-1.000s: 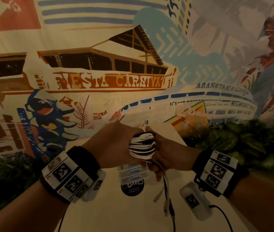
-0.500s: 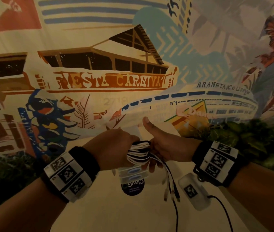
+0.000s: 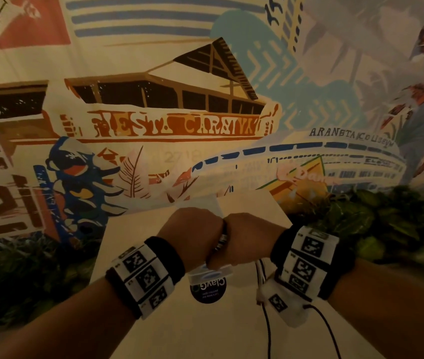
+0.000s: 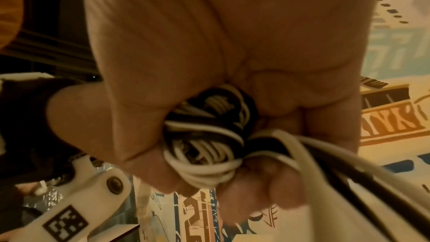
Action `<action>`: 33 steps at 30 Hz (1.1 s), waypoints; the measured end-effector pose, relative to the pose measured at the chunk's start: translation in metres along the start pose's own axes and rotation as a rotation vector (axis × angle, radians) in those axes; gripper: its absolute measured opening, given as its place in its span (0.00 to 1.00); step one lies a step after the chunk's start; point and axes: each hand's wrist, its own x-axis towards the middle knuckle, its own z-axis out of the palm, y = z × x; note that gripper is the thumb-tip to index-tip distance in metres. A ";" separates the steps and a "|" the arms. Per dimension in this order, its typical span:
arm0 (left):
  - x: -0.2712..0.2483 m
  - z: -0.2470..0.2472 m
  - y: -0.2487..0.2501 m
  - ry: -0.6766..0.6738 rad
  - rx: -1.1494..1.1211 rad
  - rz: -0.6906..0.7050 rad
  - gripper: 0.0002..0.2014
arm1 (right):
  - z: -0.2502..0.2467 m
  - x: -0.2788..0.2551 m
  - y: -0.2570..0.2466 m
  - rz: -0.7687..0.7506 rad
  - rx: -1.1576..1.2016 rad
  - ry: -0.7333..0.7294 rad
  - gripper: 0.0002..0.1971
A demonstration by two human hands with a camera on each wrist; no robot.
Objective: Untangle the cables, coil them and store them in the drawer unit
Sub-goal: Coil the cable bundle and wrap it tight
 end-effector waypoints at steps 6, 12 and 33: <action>-0.003 0.004 -0.008 0.068 -0.155 -0.018 0.09 | 0.003 0.001 0.005 -0.103 -0.130 0.133 0.13; -0.020 0.014 -0.050 0.179 -0.845 -0.035 0.50 | -0.009 -0.008 0.030 -0.126 0.361 0.142 0.16; -0.025 0.033 -0.011 0.146 -1.775 0.116 0.54 | 0.011 -0.014 0.013 -0.395 1.337 0.009 0.10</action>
